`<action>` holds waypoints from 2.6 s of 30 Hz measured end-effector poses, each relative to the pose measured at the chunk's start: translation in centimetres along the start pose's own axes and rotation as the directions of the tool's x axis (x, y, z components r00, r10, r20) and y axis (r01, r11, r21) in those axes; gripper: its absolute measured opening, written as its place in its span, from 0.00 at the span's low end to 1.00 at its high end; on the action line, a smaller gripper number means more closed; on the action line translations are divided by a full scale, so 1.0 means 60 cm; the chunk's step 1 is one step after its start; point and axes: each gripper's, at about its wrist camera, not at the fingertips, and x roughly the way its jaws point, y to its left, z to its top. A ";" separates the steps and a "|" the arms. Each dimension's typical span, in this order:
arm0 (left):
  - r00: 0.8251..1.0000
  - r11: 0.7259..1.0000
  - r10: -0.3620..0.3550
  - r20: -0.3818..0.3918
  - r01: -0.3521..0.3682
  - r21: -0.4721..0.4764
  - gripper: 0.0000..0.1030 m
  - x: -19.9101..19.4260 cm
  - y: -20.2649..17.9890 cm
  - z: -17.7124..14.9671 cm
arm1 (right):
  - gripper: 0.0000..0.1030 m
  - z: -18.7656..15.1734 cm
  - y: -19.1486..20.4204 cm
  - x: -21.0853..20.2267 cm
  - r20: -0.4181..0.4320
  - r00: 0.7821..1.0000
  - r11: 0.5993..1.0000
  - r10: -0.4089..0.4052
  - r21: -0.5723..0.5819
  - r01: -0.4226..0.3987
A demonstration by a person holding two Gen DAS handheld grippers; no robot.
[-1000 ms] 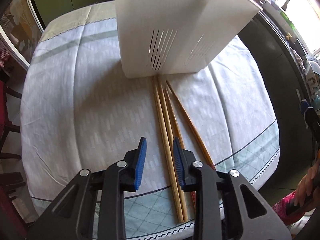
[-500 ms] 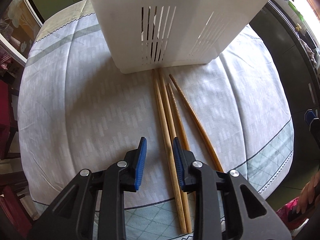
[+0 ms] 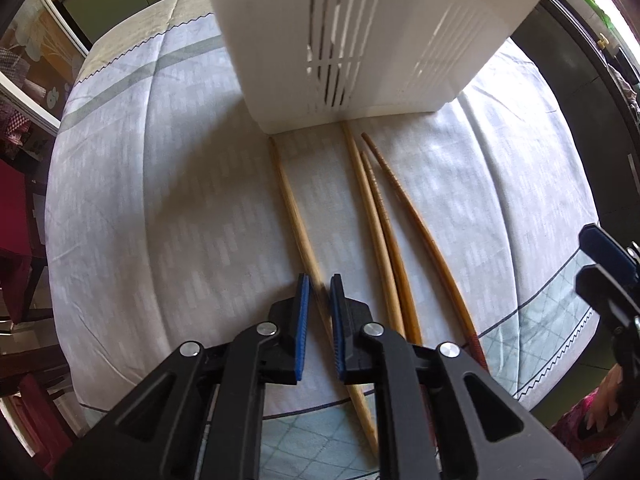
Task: Organize utensils
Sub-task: 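Grasp a wooden chopstick with the left tool while the right tool grasps another, then lift both held chopsticks up above the white holder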
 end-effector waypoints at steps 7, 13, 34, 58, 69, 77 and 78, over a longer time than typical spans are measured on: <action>1.000 0.999 -0.016 0.015 0.017 -0.046 0.08 -0.004 0.043 -0.014 | 0.31 0.012 0.057 0.099 -0.109 0.989 0.984 -0.101 -0.157 0.083; 0.998 0.998 -0.036 0.045 0.038 -0.046 0.08 -0.020 0.070 -0.026 | 0.25 0.022 0.077 0.148 -0.147 0.976 0.971 -0.158 -0.202 0.126; 0.991 0.996 -0.076 0.112 0.081 -0.048 0.08 -0.080 0.141 -0.072 | 0.07 0.054 0.096 0.188 -0.148 0.971 0.969 -0.186 -0.188 0.157; 0.978 0.992 -0.102 0.180 0.113 -0.056 0.08 -0.159 0.140 -0.098 | 0.07 0.053 0.085 -0.115 0.196 0.978 0.992 -0.065 -0.090 0.084; 0.996 0.991 -0.031 0.086 0.041 -0.126 0.14 -0.061 0.146 -0.032 | 0.07 0.040 0.084 -0.143 0.223 0.973 0.992 -0.063 -0.094 0.086; 0.999 0.991 0.004 0.041 0.001 -0.134 0.15 -0.028 0.131 -0.013 | 0.07 0.038 0.078 -0.149 0.225 0.973 0.993 -0.049 -0.092 0.071; 0.999 0.992 0.014 0.042 -0.008 -0.128 0.15 -0.028 0.126 -0.014 | 0.07 0.037 0.077 -0.150 0.225 0.973 0.993 -0.049 -0.091 0.071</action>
